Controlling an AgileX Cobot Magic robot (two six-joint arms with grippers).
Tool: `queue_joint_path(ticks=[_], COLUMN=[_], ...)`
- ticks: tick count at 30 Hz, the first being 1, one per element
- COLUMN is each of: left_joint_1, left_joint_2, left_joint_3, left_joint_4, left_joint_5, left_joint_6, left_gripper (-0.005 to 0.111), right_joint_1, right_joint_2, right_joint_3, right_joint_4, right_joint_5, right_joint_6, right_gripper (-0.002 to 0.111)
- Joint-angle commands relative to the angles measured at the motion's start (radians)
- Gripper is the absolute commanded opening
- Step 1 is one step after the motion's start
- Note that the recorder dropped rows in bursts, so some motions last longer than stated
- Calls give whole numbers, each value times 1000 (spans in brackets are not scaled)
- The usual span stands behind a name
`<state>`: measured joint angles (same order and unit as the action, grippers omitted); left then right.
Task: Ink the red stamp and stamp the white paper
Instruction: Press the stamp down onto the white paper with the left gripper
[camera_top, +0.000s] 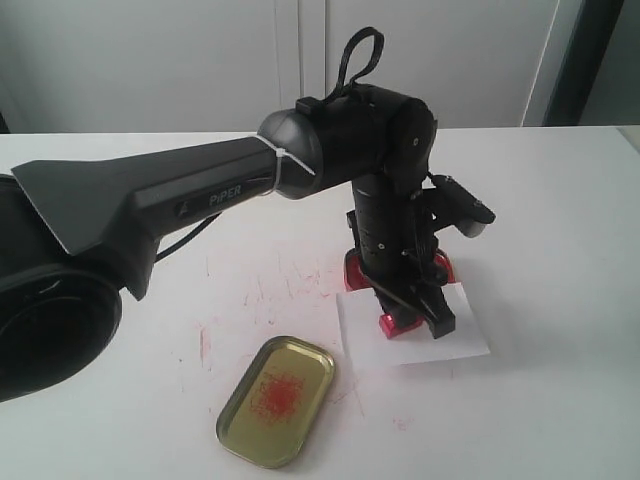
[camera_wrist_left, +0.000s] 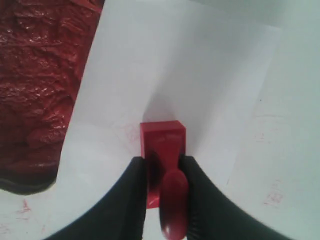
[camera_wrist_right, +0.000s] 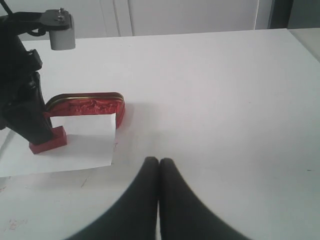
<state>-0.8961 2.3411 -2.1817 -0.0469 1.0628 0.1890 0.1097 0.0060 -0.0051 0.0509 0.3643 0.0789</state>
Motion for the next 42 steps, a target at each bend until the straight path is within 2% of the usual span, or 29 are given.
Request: queue_joint_path(ticks=[1,22,42], left_joint_1=[-7,16,16], left_joint_2=[-14,25,17], left_joint_3=[5,5,5], left_joint_4=[-93,-39,-52], left_joint_5=[47,32,10], left_joint_6=[-13,-160,-172], left_gripper=[0,0,0], right_joint_1=[4,4,4], right_joint_2=[-6,-6,-6], right_joint_3=[5,5,5], right_joint_4=[3,1,3], right_joint_5=[-14,-14,-14], right_joint_6=[5,5,5], right_gripper=[0,0,0])
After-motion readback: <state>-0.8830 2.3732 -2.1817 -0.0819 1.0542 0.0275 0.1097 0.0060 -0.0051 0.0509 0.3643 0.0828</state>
